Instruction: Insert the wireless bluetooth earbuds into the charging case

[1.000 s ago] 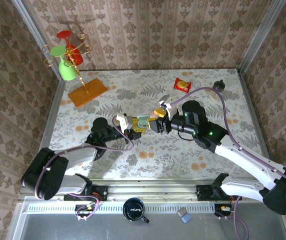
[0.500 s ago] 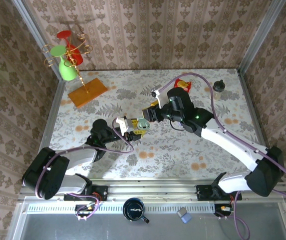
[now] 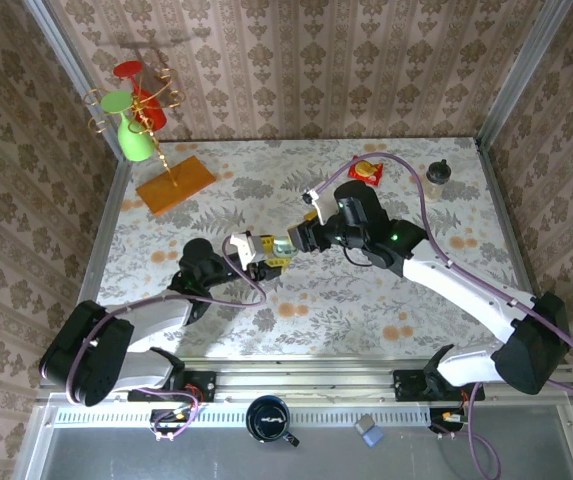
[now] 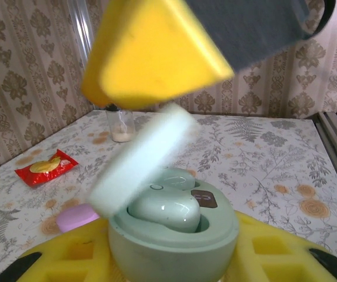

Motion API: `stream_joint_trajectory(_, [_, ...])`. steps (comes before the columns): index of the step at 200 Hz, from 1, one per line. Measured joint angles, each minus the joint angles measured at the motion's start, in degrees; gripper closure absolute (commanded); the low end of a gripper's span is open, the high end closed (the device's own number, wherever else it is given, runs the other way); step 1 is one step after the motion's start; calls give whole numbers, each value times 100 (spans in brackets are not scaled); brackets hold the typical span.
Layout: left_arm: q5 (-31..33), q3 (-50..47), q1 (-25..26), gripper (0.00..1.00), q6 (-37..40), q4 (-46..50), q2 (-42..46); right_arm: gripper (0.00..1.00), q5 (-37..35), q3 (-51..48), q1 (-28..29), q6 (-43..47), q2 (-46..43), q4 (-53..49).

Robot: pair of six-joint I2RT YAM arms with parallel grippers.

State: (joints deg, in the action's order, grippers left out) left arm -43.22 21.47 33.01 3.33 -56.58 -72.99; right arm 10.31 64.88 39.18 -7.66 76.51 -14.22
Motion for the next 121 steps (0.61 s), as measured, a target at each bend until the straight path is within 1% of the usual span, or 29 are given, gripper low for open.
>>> stream_joint_trajectory(16, [26,4,2,63,-63,-11,42,42,-2,-79,-31,-133,-74,-39])
stream_joint_trajectory(40, [155,4,9,63,-332,-162,28,39,238,-243,-269,-809,-251,153])
stream_joint_trajectory(66, [339,2,39,63,-800,-881,-238,37,903,-813,-772,-2048,-551,833])
stream_joint_trajectory(82, [439,2,37,63,-988,-1102,-361,36,1373,-1174,-1034,-2817,-597,1307])
stream_joint_trajectory(105, [568,4,35,63,-1115,-1307,-385,32,1937,-1493,-1158,-3713,-595,1843])
stream_joint_trajectory(121, [664,24,35,63,-1139,-1379,-389,30,2271,-1604,-1161,-4175,-592,2258])
